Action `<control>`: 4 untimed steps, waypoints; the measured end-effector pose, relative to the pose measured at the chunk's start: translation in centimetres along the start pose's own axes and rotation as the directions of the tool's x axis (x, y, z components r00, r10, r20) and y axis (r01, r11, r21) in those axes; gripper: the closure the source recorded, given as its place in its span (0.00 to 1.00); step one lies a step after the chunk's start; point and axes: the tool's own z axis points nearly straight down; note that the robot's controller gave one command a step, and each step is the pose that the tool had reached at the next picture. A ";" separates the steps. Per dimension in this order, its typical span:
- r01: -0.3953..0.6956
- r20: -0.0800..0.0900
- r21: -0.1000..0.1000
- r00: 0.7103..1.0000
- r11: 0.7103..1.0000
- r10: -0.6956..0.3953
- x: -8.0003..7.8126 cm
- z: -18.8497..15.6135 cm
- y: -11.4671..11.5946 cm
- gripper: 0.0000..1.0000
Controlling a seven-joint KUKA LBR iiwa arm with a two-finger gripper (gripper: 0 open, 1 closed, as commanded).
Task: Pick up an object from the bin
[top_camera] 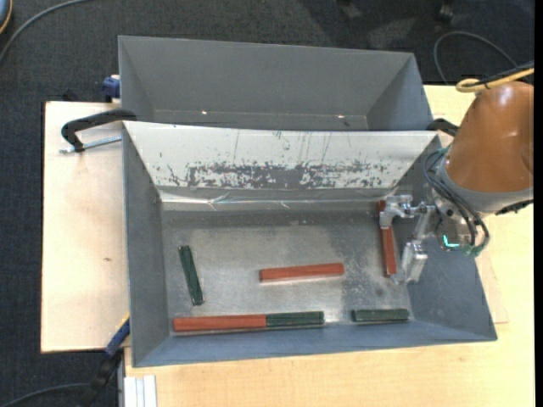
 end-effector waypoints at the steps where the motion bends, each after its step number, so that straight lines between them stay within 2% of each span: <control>1: 0.372 0.004 0.000 0.928 0.928 -0.372 -1.1 9.7 5.0 0.00; 2: 0.446 0.005 0.005 0.895 0.895 -0.446 0.8 9.5 13.0 0.00; 3: 0.437 0.006 0.005 0.899 0.900 -0.437 0.7 9.5 12.6 1.00; 4: 0.441 0.019 0.010 0.897 0.897 -0.441 -1.8 -10.1 11.9 1.00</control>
Offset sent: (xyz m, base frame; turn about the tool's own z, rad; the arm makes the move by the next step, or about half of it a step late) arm 0.0106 0.0482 -0.0959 -0.3815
